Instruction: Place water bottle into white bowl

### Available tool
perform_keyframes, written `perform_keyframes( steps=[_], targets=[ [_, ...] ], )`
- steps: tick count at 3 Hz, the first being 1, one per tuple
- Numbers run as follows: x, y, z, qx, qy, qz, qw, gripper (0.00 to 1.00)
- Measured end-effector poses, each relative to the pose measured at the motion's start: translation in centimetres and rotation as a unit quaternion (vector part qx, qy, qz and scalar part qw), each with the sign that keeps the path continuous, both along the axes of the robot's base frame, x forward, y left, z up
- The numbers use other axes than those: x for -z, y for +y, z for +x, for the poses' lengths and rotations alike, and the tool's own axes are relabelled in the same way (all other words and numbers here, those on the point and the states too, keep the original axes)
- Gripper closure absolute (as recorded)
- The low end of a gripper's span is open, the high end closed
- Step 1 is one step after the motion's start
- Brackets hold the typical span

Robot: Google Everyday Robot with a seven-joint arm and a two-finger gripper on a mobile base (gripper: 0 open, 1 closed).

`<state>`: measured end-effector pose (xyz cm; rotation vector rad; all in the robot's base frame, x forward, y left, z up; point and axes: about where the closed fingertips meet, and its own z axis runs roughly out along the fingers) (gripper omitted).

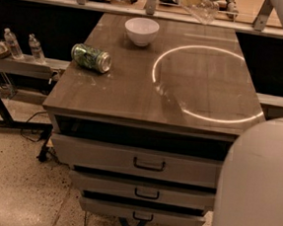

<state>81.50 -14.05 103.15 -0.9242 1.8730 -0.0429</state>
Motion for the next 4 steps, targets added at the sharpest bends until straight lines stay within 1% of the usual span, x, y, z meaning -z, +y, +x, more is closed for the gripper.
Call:
perform_keyframes(
  steps=[1, 2, 3, 4],
  targets=[
    [-0.6, 3.4, 1.0, -0.069, -0.023, -0.079, 0.9942, 1.00],
    [2.1, 6.2, 1.8, -0.134, -0.011, -0.172, 0.9759, 1.00],
    [4.0, 7.4, 2.1, -0.163, 0.003, -0.208, 0.9643, 1.00],
    [5.8, 9.4, 2.2, -0.193, 0.015, -0.220, 0.9562, 1.00]
  ],
)
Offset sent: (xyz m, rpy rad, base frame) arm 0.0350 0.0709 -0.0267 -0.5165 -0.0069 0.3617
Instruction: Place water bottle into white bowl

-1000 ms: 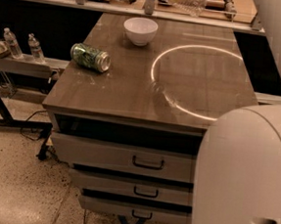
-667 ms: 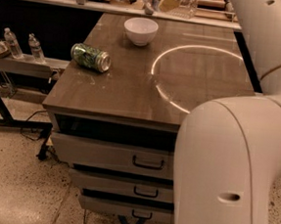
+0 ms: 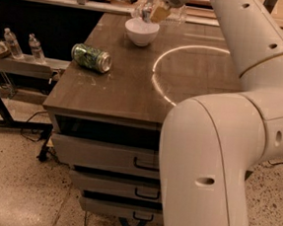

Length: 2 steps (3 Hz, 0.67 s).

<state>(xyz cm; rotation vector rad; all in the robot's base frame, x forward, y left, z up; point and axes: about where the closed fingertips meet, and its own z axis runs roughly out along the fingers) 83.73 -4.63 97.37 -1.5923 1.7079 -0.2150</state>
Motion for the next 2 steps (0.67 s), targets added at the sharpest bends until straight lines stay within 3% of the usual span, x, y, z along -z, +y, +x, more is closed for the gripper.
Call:
perform_keyframes(
  steps=[1, 2],
  targets=[
    [1.7, 1.5, 0.3, -0.017, 0.015, -0.008, 0.9997, 1.00],
    [3.1, 2.5, 0.7, -0.023, 0.029, -0.013, 0.9992, 0.82]
  ],
)
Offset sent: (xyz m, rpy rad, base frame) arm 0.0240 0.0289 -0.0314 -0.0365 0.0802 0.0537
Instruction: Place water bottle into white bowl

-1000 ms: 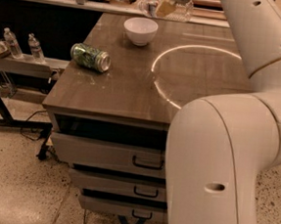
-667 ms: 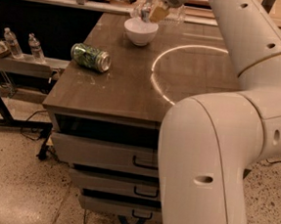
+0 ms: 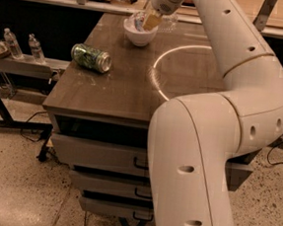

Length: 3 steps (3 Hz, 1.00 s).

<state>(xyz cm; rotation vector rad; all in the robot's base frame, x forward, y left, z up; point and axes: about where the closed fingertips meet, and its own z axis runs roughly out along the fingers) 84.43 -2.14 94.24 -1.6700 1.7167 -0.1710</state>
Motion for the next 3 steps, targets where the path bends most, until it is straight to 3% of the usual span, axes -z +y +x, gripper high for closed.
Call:
perform_keyframes(
  steps=[3],
  targets=[
    [1.99, -0.27, 1.12, 0.014, 0.017, -0.012, 0.9997, 0.12]
  ],
)
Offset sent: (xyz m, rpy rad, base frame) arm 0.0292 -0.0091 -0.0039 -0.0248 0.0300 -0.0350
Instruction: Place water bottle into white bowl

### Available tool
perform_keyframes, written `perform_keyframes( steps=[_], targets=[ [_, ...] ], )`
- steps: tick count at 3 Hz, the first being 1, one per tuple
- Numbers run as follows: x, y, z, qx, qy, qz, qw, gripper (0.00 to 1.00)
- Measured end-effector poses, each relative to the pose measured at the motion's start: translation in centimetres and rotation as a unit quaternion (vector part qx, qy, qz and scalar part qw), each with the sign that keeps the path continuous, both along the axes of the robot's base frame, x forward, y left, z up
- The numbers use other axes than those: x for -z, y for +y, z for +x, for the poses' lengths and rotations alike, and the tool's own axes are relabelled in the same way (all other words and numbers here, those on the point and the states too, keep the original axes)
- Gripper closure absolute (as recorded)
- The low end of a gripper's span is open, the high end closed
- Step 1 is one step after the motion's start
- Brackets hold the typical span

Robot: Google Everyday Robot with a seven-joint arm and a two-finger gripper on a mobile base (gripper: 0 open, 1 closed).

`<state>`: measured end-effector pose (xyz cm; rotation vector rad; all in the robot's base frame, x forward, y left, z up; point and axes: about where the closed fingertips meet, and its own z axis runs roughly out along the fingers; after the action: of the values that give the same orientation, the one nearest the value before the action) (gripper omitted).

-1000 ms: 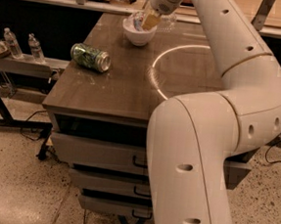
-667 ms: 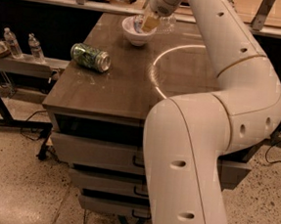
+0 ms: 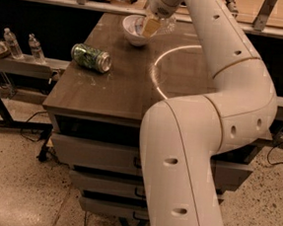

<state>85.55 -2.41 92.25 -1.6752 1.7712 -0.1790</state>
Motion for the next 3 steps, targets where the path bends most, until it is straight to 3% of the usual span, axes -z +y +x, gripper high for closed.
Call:
perform_keyframes(
  steps=[1, 2, 3],
  targets=[
    [0.1, -0.7, 0.2, 0.009, 0.002, -0.007, 0.9999, 0.00],
    [0.0, -0.9, 0.2, 0.012, 0.002, -0.008, 0.9999, 0.00],
    [-2.6, -1.8, -1.1, 0.024, 0.006, 0.057, 0.9981, 0.00]
  ],
)
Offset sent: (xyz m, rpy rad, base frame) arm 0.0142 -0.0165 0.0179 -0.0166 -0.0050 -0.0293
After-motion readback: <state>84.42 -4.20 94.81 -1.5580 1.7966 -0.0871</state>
